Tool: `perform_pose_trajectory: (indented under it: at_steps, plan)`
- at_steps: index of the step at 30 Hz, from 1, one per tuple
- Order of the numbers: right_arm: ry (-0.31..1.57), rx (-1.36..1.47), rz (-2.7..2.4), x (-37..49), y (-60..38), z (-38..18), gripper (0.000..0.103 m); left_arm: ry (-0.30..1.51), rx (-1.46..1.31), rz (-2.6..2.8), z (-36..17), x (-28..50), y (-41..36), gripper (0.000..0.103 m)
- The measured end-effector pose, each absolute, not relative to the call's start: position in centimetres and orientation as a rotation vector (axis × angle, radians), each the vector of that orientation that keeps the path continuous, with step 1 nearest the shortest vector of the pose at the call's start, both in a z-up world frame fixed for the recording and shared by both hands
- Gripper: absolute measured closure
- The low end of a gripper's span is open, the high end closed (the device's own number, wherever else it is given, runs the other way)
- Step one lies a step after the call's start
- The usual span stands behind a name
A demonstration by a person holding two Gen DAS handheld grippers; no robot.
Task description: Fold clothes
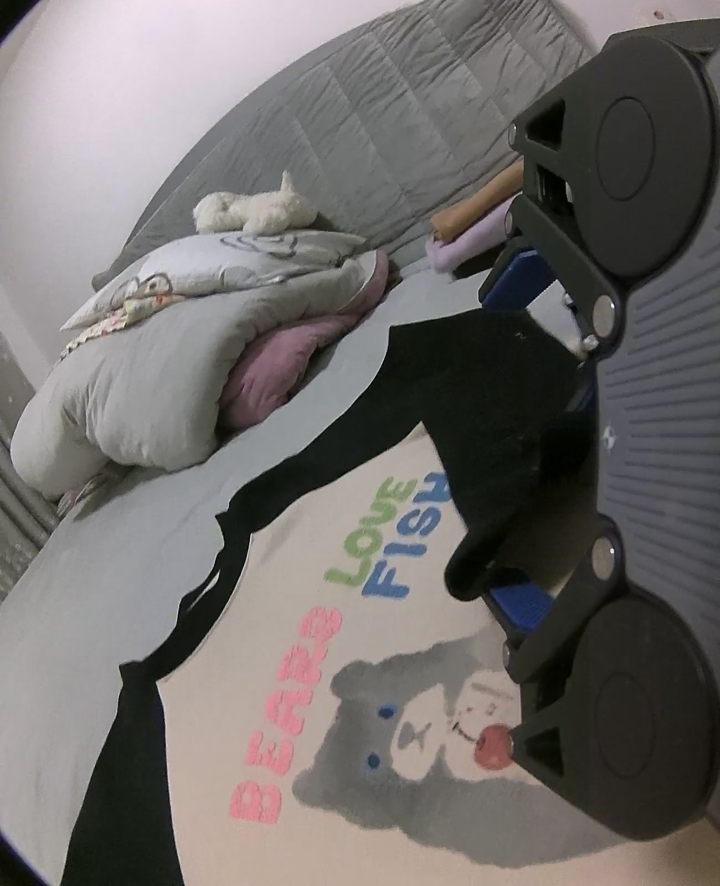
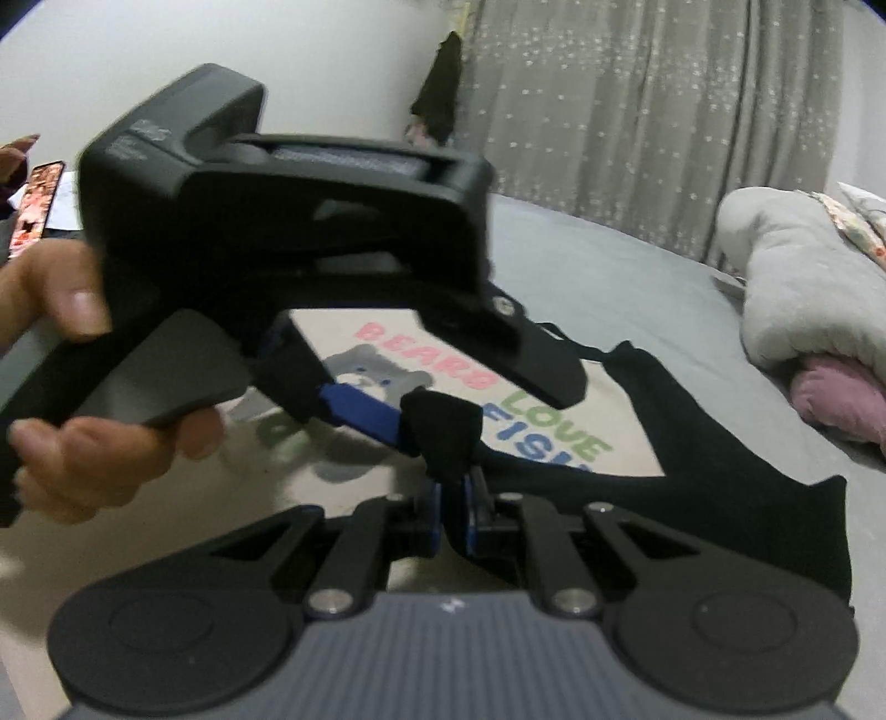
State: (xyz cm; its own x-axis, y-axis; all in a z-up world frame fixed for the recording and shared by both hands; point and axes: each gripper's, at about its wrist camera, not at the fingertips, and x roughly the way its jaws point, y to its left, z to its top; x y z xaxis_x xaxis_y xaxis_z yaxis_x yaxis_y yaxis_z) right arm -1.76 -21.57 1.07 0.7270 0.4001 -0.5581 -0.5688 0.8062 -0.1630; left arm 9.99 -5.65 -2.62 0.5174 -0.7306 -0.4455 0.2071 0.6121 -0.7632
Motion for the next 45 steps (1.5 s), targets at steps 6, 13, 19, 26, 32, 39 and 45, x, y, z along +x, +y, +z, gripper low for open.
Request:
perform_pose_trajectory:
  at_steps: [6, 13, 19, 26, 32, 39, 45]
  plan:
    - [0.538, -0.31, 0.556, -2.0, -22.0, 1.0, 0.095, 0.863, -0.668, -0.524, -2.9, 10.1, -6.0, 0.063]
    - [0.538, -0.285, 0.543, -2.0, -22.5, 1.0, 0.087, 0.831, -0.566, -0.438, -2.2, 9.7, -7.0, 0.099]
    - [0.486, -0.282, 0.469, -0.7, -23.7, 1.2, 0.047, 0.754, -0.529, -0.317, -0.2, 9.1, -6.0, 0.099]
    - [0.455, -0.247, 0.296, 0.9, -26.1, 1.2, 0.022, 0.702, -0.483, -0.214, 1.5, 8.5, -3.9, 0.099]
    - [0.472, -0.242, 0.209, 2.7, -28.0, 0.8, 0.016, 0.671, -0.458, -0.15, 2.6, 7.6, -1.5, 0.099]
    - [0.505, -0.299, 0.12, 4.0, -29.5, -0.5, 0.011, 0.647, -0.42, -0.087, 3.0, 6.1, 1.2, 0.099]
    - [0.518, -0.295, 0.1, 4.4, -30.2, -0.7, 0.006, 0.623, -0.434, -0.036, 2.3, 4.5, 3.7, 0.099]
